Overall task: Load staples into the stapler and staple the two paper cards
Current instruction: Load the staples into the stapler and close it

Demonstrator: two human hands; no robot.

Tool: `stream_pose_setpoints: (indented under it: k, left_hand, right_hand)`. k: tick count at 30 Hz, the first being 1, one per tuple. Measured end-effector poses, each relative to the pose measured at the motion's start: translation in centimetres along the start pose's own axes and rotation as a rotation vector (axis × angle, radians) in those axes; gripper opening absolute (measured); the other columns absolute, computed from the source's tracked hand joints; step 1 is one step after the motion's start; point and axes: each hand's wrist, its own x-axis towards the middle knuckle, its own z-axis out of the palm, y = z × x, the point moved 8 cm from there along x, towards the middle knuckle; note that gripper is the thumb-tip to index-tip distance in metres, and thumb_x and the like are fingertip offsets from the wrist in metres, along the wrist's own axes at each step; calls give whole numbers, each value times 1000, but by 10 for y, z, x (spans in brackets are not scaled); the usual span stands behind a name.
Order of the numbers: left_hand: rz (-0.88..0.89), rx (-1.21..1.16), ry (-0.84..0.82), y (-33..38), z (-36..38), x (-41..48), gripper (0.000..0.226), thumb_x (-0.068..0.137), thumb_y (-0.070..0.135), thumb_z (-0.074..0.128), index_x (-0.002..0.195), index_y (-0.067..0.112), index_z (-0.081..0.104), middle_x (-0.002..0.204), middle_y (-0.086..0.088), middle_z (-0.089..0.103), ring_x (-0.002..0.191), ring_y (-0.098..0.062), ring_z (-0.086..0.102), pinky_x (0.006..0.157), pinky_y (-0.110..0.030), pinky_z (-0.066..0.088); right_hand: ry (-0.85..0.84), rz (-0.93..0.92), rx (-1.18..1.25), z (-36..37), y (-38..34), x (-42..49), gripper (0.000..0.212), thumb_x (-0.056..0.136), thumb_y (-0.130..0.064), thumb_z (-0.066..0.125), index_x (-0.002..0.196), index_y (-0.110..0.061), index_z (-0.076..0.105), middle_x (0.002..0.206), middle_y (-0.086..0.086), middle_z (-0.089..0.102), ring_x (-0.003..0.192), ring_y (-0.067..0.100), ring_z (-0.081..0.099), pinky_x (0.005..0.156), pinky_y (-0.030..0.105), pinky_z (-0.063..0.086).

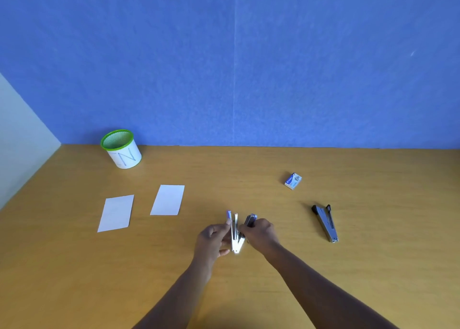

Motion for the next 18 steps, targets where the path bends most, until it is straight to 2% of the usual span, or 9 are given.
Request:
stream_pose_setpoints:
  k: [4, 7, 10, 13, 15, 18]
  left_hand:
    - [71, 80, 1, 5, -1, -1, 13, 81, 18, 71, 89, 12, 63, 79, -3, 69, 77, -18, 63, 63, -26, 49]
    - [117, 74, 32, 10, -6, -2, 7, 85, 11, 66, 90, 7, 64, 78, -8, 66, 76, -21, 60, 65, -27, 46]
    - [143, 27, 77, 11, -12, -1, 13, 89, 11, 61, 95, 1, 64, 76, -10, 62, 72, -23, 56, 65, -26, 45]
    - [90, -132, 143, 8, -22, 0, 15, 91, 13, 59, 85, 0, 63, 68, -10, 57, 64, -22, 53, 64, -27, 49]
    - [42, -267, 189, 7, -28, 0, 18, 92, 14, 57, 77, 5, 60, 70, -9, 57, 65, -20, 56, 61, -27, 47]
    - [8, -411, 236, 10, -35, 1, 14, 93, 16, 55, 86, 5, 59, 77, -8, 59, 69, -20, 58, 59, -30, 47]
  right_hand:
    - [-1, -6, 126, 4, -6, -8, 24, 80, -24, 56, 61, -10, 51, 70, 6, 53, 56, 16, 44, 46, 22, 31]
    - [-6, -15, 178, 7, -12, -15, 19, 79, -22, 54, 64, -11, 50, 62, 3, 51, 50, 14, 40, 46, 22, 32]
    - [-11, 1, 278, 9, -15, -21, 18, 80, -17, 51, 64, -12, 46, 57, 1, 47, 48, 14, 38, 45, 21, 30]
    - [-56, 63, 459, 13, -14, -24, 12, 80, -15, 55, 70, -13, 49, 57, 1, 46, 47, 12, 37, 44, 22, 29]
    - [-125, 105, 586, 17, -15, -27, 12, 82, -15, 58, 72, -12, 51, 55, 1, 45, 47, 12, 34, 43, 22, 28]
    - [-195, 160, 704, 21, -13, -32, 12, 83, -17, 62, 75, -12, 54, 54, 0, 43, 45, 10, 32, 41, 19, 27]
